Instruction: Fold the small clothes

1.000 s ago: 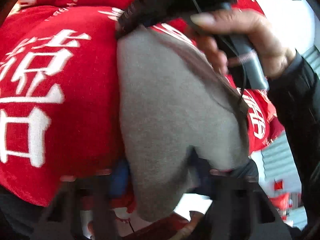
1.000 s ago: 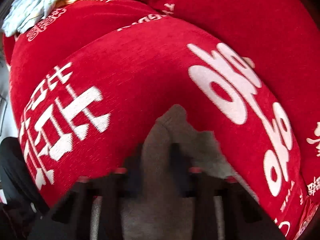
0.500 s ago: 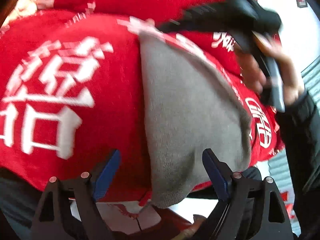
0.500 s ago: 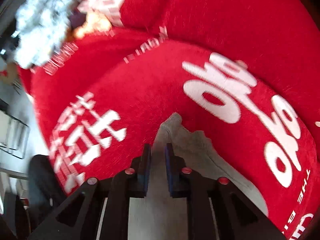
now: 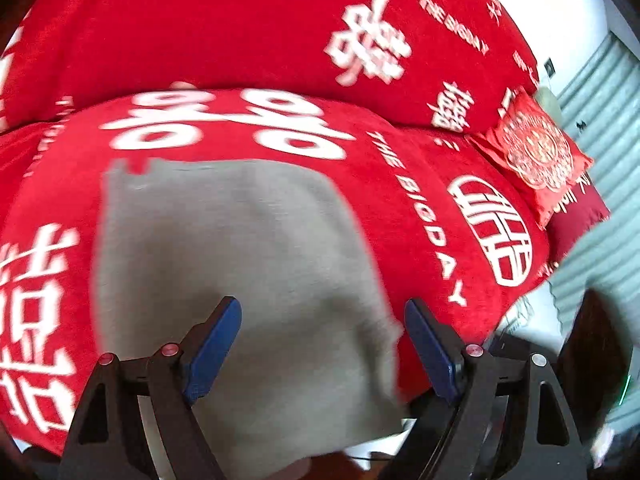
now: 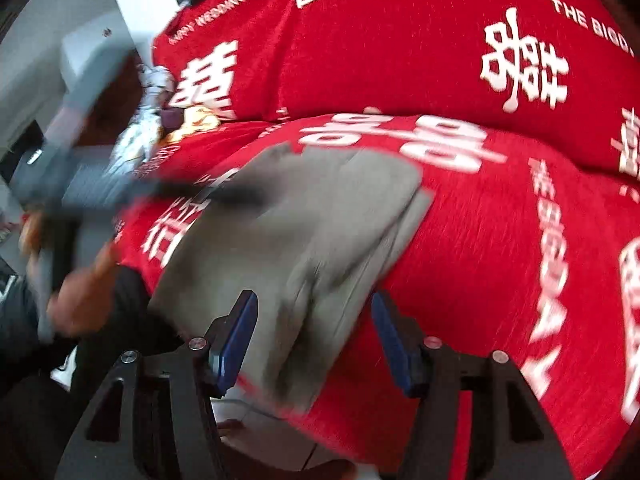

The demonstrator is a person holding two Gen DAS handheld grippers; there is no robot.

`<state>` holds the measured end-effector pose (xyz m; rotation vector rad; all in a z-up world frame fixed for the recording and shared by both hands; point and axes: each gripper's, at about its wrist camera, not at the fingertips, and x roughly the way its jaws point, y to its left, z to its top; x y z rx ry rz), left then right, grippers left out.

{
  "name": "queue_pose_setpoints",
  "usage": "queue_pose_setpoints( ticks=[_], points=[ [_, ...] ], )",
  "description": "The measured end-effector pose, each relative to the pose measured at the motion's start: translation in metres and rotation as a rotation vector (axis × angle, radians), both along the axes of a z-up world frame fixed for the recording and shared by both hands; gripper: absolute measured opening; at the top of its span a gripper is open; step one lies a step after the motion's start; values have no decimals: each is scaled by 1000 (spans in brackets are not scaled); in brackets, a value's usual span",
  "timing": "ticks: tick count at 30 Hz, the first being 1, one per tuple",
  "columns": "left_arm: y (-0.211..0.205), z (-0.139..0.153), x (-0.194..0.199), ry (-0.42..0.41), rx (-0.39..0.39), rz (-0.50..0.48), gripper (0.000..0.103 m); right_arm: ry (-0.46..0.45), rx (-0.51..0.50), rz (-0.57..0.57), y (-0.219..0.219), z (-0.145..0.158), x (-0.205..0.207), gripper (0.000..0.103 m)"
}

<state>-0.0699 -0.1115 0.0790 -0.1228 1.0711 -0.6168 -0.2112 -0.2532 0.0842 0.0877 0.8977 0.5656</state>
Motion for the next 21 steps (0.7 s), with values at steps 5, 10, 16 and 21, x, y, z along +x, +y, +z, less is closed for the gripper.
queue_pose_setpoints(
  ticks=[5,10,16,21],
  points=[
    [-63,-6,-1,-34,172,-86,84,-23,54,51,10,-19,-16,59],
    [-87,-27,11,-98,381,-54,14,45,10,71,22,-50,-6,7],
    [-92,-13,12,-108,349,-69,7,40,45,109,14,-44,-17,6],
    [-108,-33,19,-66,360,-68,5,103,52,68,11,-67,-11,5]
  ],
)
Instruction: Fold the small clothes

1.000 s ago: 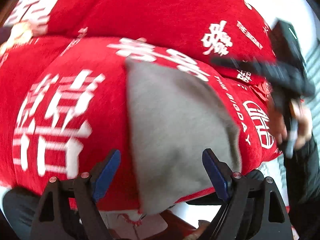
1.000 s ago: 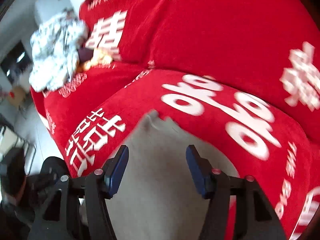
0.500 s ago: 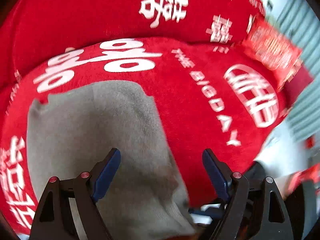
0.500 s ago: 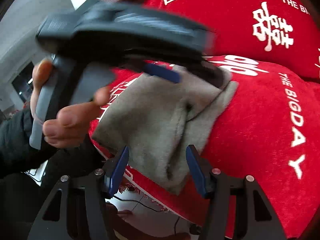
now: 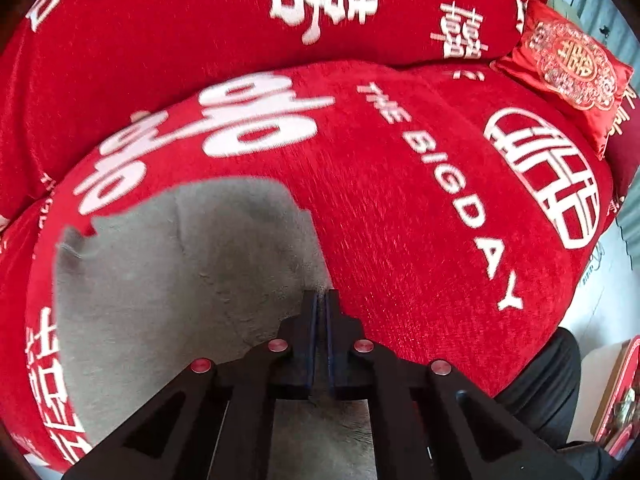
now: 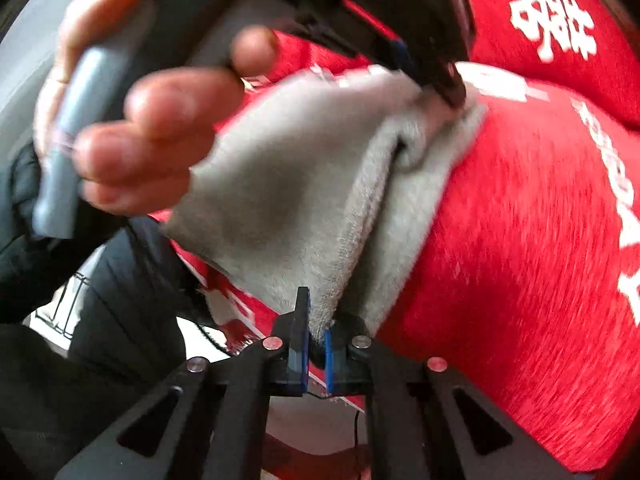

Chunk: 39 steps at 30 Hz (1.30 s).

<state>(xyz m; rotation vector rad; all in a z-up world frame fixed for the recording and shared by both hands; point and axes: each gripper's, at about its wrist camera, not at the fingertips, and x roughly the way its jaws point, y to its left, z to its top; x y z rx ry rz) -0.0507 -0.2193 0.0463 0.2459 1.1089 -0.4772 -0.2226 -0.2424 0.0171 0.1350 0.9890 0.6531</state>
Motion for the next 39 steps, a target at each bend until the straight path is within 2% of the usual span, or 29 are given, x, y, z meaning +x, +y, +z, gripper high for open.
queue_pose_setpoints(
  ticks=[3,7,8,9,10,11,12,13,14,16,18,22,25,26,28,29,31,33,35,39],
  points=[
    [-3,-2,-1,-9,-13,-9,5,-12,6,1,0,4,-3,7],
    [6,26,-9,-33,-53,-33,6,1,99,-17,-23,21,0,8],
    [12,34,-12,-40,-81,-42,10,-18,122,-34,-33,30,0,9],
    [21,44,-16,-58,-108,-42,21,-36,134,-49,-40,38,0,10],
    [29,49,-18,-77,-113,-31,65,-54,144,-69,-50,44,3,16],
    [38,54,-21,-111,-118,-6,103,-68,154,-99,-62,49,7,30],
    [54,61,-28,-187,-145,46,102,-75,160,-129,-71,53,13,40],
    [66,65,-34,-225,-180,66,102,-83,167,-164,-80,56,19,60],
    [74,65,-36,-207,-203,57,102,-97,179,-195,-88,59,27,64],
    [82,58,-37,-170,-196,72,102,-105,192,-219,-92,63,44,64],
    [87,49,-37,-182,-140,118,102,-96,182,-220,-91,67,68,64],
    [101,16,-35,-150,-50,180,102,-72,216,-145,-64,72,106,64],
    [108,2,-36,-150,-26,195,102,-13,254,-98,-41,64,133,64],
    [107,0,-38,-160,-19,189,102,2,233,-104,-36,58,141,64],
    [105,-2,-42,-181,5,173,102,26,87,-162,-29,38,160,64],
    [104,-4,-43,-184,9,169,102,49,22,-193,-29,25,168,60],
    [103,-5,-43,-192,16,165,102,52,1,-241,-38,16,172,67],
    [104,-3,-44,-195,12,164,102,79,46,-274,-47,19,169,67],
    [107,0,-44,-189,-7,167,102,14,29,-253,-45,36,153,67],
    [116,9,-49,-206,-29,189,102,-100,34,-135,-28,67,114,67]
  ],
)
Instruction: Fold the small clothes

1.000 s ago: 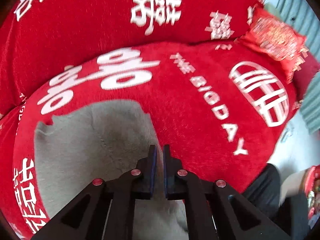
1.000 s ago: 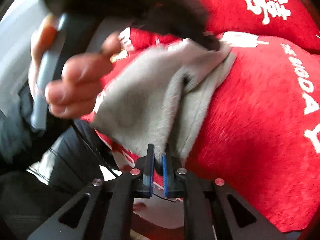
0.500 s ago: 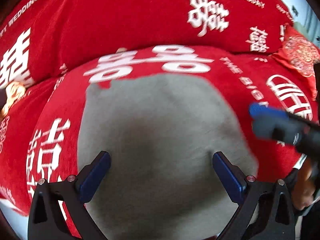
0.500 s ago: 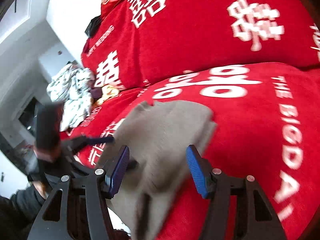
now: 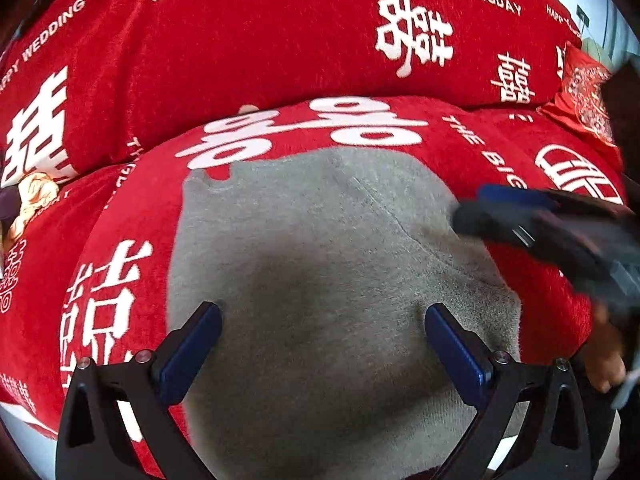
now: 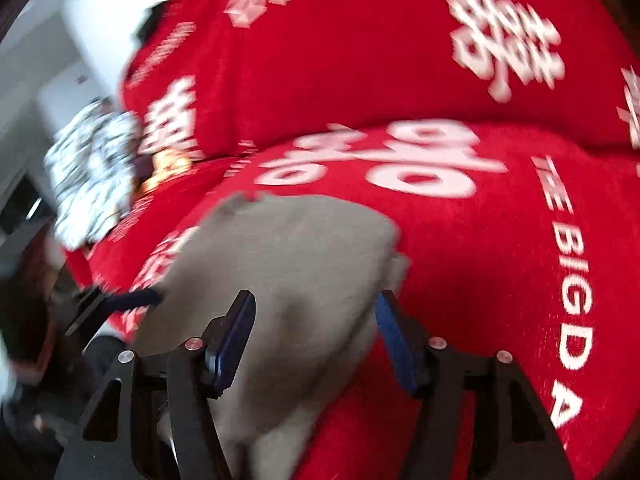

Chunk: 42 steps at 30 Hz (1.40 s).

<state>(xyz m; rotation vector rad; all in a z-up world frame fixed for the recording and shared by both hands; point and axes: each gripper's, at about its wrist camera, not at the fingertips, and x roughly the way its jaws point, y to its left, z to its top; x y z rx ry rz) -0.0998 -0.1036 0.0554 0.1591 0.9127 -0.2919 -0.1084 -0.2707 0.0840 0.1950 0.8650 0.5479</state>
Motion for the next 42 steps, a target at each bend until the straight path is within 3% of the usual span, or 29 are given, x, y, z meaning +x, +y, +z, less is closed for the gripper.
queue_pose_setpoints(
  ticks=[3,6,9,11,14,18,22,29,33,37,42],
  points=[
    [10,6,-4,-16,-11,16,102,-32,13,55,13,13,-19,67],
    [20,7,-8,-31,13,40,102,4,66,99,21,6,-24,67],
    [32,-7,-5,11,35,77,102,89,-43,45,27,-21,-22,66],
    [40,-21,-1,65,23,101,102,85,-89,2,26,-29,-27,66],
    [49,-21,-4,75,-36,128,102,53,-120,-20,28,-12,-41,67],
    [47,-12,-11,55,-22,161,102,-28,-210,-65,38,16,-61,68],
    [46,-2,-22,31,-30,174,102,-53,-268,-121,49,36,-72,75],
    [59,2,-37,26,-130,227,102,-43,-347,-124,72,29,-85,77],
    [56,-1,-46,-36,-11,297,102,-15,-368,-130,75,20,-87,77],
    [60,-6,-46,6,-26,313,102,1,-382,-150,75,16,-88,77],
    [65,-1,-54,-43,-28,350,102,18,-385,-180,73,15,-89,77]
  ],
)
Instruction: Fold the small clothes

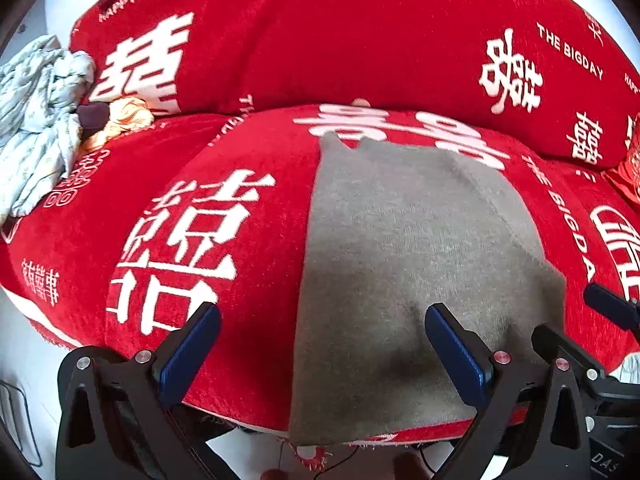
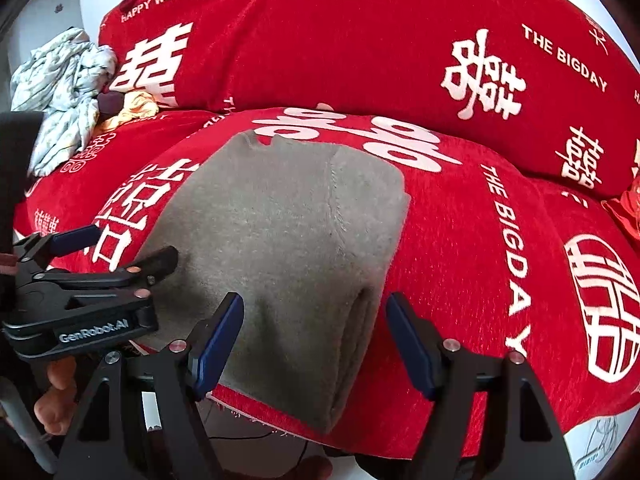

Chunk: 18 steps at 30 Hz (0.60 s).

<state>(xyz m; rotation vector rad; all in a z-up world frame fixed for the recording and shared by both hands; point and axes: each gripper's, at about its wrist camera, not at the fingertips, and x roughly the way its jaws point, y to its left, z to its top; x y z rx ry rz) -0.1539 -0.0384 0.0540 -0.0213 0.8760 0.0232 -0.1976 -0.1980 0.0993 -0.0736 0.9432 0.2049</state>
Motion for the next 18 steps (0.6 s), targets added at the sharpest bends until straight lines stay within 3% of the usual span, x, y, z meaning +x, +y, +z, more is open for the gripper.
queue_pose_setpoints(
  ticks=[18],
  points=[
    [-9,36,-43,-128,40,-16,102,-59,37,-35,-8,26,-25,77]
  ],
)
